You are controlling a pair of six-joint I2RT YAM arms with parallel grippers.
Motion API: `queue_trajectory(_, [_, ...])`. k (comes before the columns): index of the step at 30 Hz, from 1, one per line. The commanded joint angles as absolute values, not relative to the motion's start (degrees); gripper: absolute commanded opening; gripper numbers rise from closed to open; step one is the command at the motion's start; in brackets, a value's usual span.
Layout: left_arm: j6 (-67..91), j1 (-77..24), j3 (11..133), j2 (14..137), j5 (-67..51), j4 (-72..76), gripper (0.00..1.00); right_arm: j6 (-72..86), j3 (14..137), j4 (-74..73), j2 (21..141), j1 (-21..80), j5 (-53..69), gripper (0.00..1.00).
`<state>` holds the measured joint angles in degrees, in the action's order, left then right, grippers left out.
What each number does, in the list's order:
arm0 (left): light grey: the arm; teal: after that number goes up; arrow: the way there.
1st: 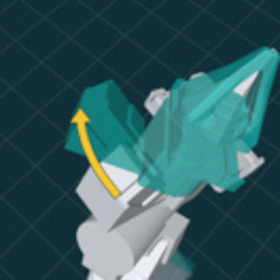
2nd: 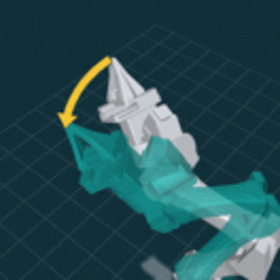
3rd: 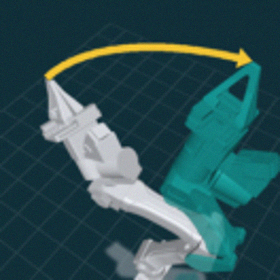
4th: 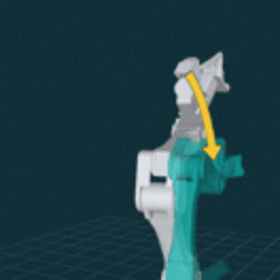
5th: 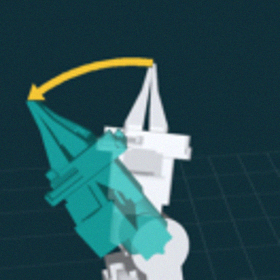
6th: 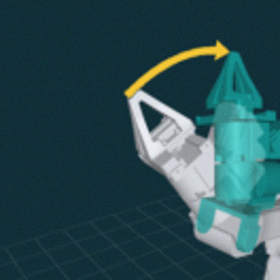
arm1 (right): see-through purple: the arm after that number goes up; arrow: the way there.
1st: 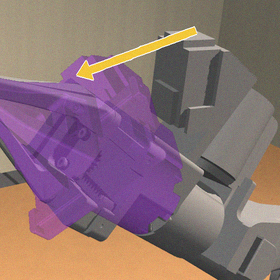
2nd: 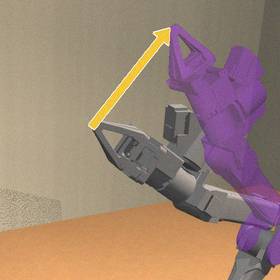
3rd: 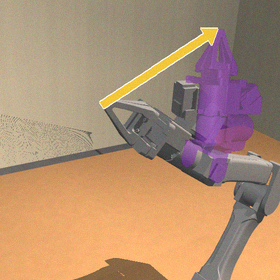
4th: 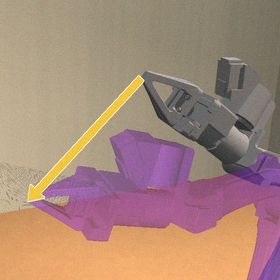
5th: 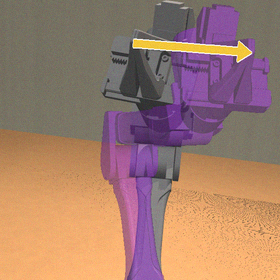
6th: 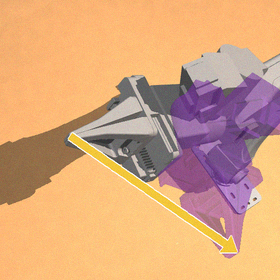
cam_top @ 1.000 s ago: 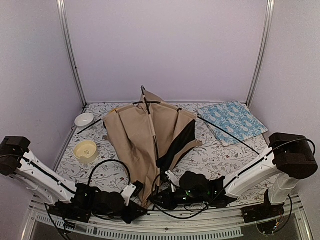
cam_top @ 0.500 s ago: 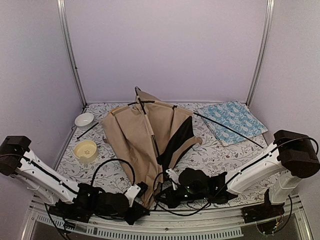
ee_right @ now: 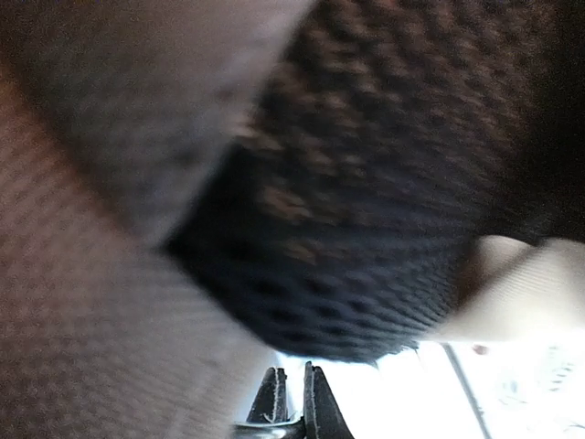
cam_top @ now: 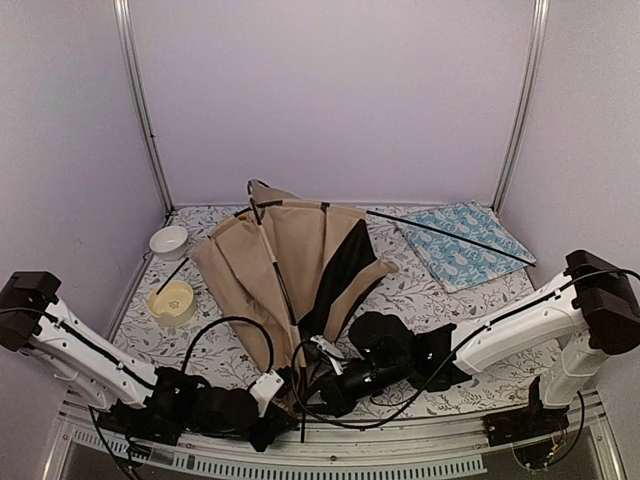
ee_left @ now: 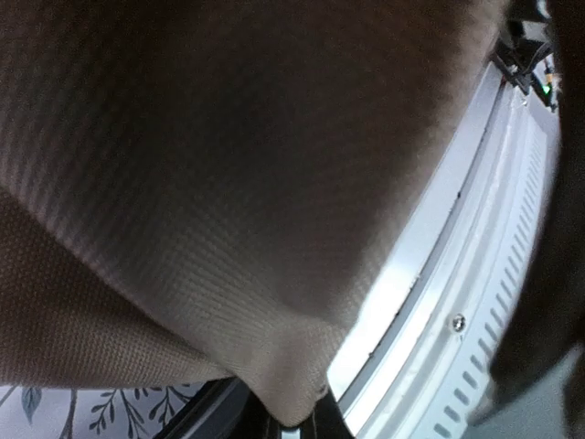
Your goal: Set up the pet tent
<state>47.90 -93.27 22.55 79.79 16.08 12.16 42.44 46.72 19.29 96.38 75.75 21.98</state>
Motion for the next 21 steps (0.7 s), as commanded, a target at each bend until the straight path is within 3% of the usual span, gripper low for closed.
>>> queue_trajectory(1, [44.4,-96.7,22.4,78.5,8.3,10.0,0.0,42.9,52.1,25.3,91.9,73.4,20.6,0.0])
queue_trajectory(12, [42.4,-100.5,19.6,76.8,8.1,17.1,0.0,42.6,51.8,27.1,90.0,69.1,11.4,0.0])
queue_trajectory(21, [43.2,-102.4,19.3,79.4,7.4,19.7,0.0,43.7,50.9,29.9,88.7,64.5,11.6,0.0])
